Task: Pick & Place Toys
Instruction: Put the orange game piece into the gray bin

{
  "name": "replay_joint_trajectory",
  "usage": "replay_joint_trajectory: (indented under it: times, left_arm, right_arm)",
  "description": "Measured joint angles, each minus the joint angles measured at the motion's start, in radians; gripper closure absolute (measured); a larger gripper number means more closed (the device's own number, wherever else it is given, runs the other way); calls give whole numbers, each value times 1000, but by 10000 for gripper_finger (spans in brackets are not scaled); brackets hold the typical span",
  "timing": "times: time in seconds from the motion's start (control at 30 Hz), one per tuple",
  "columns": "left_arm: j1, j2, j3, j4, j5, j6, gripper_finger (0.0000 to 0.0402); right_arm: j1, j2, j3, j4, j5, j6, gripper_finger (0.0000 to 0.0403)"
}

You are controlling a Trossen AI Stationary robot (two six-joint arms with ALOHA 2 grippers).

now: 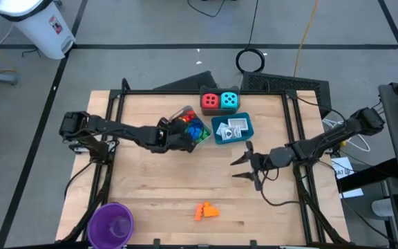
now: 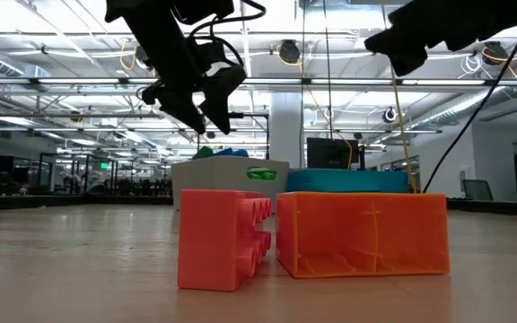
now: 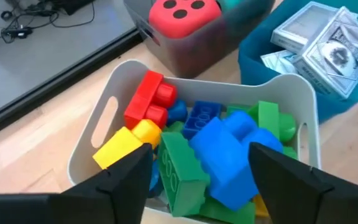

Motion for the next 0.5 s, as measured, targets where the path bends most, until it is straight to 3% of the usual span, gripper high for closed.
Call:
replay_joint_trajectory:
  times: [0.17, 0.27, 0.37, 0.5]
  left_arm:
    - [0, 0, 0, 13, 0, -1, 112]
    - [-1, 0, 0, 25, 0, -6, 109]
    - [0, 0, 0, 50, 0, -3, 112]
    - [0, 0, 0, 79, 0, -7, 114]
  right_arm:
    - [46, 137, -52, 325, -178, 29, 212]
    - [101, 276, -57, 531, -204, 64, 195]
    - [149, 402, 4, 496, -203, 66, 169]
    - [196, 524, 181, 218, -200, 90, 122]
